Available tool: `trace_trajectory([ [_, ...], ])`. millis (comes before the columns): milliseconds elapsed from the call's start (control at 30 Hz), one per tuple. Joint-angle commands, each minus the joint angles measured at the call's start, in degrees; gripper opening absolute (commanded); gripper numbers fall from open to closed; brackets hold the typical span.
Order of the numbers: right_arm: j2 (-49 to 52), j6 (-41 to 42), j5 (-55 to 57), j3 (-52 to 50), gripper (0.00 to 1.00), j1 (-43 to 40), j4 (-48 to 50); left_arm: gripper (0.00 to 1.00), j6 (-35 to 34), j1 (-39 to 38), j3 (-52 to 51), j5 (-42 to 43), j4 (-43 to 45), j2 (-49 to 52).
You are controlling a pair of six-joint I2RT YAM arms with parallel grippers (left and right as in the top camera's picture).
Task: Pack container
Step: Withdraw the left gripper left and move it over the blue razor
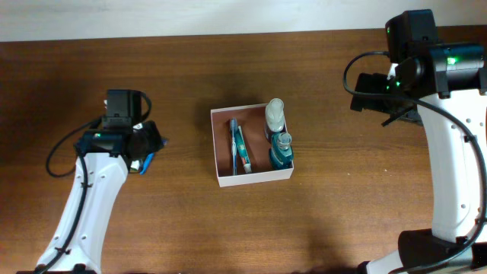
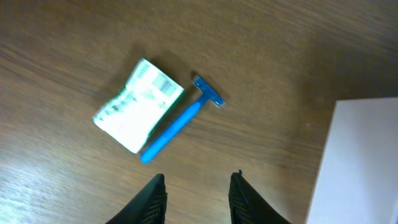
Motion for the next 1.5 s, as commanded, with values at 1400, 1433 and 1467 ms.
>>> trace_trajectory([
  [1400, -0.07, 0.02, 0.94, 0.39, 0.98, -0.2, 0.04, 0.93, 16.13, 3.72, -1.97, -12.59, 8.2, 17.31],
  [1433, -0.07, 0.02, 0.94, 0.39, 0.98, -0.2, 0.04, 0.93, 16.13, 3.72, -2.45, -12.59, 8.94, 17.31],
  [1467, -0.07, 0.02, 0.94, 0.39, 0.98, -0.2, 0.04, 0.93, 16.15, 3.72, -3.02, -12.61, 9.88, 17.31],
])
